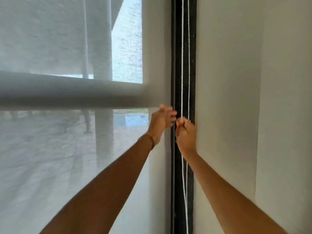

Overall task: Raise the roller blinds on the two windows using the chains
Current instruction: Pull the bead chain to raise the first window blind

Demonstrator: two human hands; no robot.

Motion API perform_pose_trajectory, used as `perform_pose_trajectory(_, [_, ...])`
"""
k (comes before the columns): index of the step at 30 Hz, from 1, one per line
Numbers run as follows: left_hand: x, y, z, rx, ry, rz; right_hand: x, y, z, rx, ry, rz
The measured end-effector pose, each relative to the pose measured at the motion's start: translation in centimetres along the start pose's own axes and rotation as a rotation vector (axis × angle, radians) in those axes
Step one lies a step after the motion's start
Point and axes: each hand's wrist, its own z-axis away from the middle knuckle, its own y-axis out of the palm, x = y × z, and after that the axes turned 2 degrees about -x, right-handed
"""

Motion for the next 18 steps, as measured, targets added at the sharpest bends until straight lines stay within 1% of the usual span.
perform_pose_trajectory(2, [-3.9, 1.1, -1.5, 0.059, 0.066, 0.021, -1.8, 0.2, 3.6, 0.007, 0.087, -0.033])
perform_pose_trajectory(4, [-7.7, 2.5, -2.6, 0.08, 0.103, 0.069, -3.4, 0.1, 7.2, 0.02, 0.153, -0.051])
perform_pose_trajectory(6, [-10.5, 3.8, -3.4, 0.019, 0.085, 0.151, -4.5, -0.1, 9.8, 0.047, 0.22, -0.048])
perform_pose_trajectory(8, [-11.9, 4.5, -3.8, -0.143, 0.035, 0.201, -5.3, -0.7, 10.8, 0.068, 0.308, -0.059])
perform_pose_trajectory(9, [-11.9, 4.5, -4.0, -0.235, 0.059, 0.198, -5.4, -1.1, 10.6, 0.08, 0.352, -0.058])
perform_pose_trajectory(10, [-11.5, 4.5, -4.1, -0.305, 0.127, 0.156, -5.3, -1.6, 10.1, 0.109, 0.399, -0.06])
perform_pose_trajectory(12, [-10.6, 4.2, -3.8, -0.358, 0.29, 0.039, -4.7, -2.2, 8.6, 0.21, 0.479, -0.074])
perform_pose_trajectory(13, [-10.3, 4.1, -3.5, -0.353, 0.333, 0.016, -4.0, -2.3, 7.6, 0.252, 0.521, -0.107])
perform_pose_trajectory(15, [-10.1, 3.7, -2.9, -0.306, 0.345, 0.04, -2.0, -2.6, 4.6, 0.254, 0.606, -0.216])
perform_pose_trajectory(16, [-10.1, 3.5, -2.6, -0.28, 0.349, 0.063, -0.9, -2.6, 2.8, 0.254, 0.616, -0.258])
perform_pose_trajectory(18, [-9.5, 3.1, -2.1, -0.249, 0.35, 0.093, 2.1, -2.1, -1.1, 0.281, 0.568, -0.262])
